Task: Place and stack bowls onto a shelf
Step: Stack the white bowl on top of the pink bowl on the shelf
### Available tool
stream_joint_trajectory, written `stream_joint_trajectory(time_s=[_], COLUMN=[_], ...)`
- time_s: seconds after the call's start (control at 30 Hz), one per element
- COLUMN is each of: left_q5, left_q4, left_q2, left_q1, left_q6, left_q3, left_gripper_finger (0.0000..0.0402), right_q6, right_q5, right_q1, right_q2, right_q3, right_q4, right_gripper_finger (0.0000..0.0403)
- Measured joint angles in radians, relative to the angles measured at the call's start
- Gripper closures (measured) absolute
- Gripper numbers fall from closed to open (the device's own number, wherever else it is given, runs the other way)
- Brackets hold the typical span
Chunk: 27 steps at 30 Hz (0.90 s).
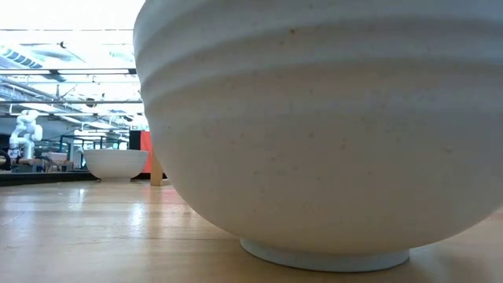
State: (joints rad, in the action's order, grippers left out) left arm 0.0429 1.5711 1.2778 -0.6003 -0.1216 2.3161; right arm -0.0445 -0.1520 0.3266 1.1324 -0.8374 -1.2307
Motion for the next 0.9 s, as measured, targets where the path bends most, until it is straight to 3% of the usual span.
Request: stream_joint_trajectory(time_s=[0.57,0.77,0.9], left_q5=[0.001,0.001,0.001], left_q4=[0.000,0.000,0.000], left_q2=[0.000,0.000,0.000], left_q1=[0.000,0.000,0.000], left_q6=[0.000,0.000,0.004], left_q3=[0.000,0.000,0.000], left_gripper_finger=[0.0339,0.0339,0.0339], right_q6=[0.005,-0.013,-0.017], right_q5=[0.018,-0.036,-0.036], right_q1=[0.002,0.002,0.002], right_q2=[0.025,0.077,0.125], right_q3=[0.078,0.078,0.078], right_q4=[0.136,0.136,0.145], right_gripper_finger=[0.0300,0.0301,0.0324])
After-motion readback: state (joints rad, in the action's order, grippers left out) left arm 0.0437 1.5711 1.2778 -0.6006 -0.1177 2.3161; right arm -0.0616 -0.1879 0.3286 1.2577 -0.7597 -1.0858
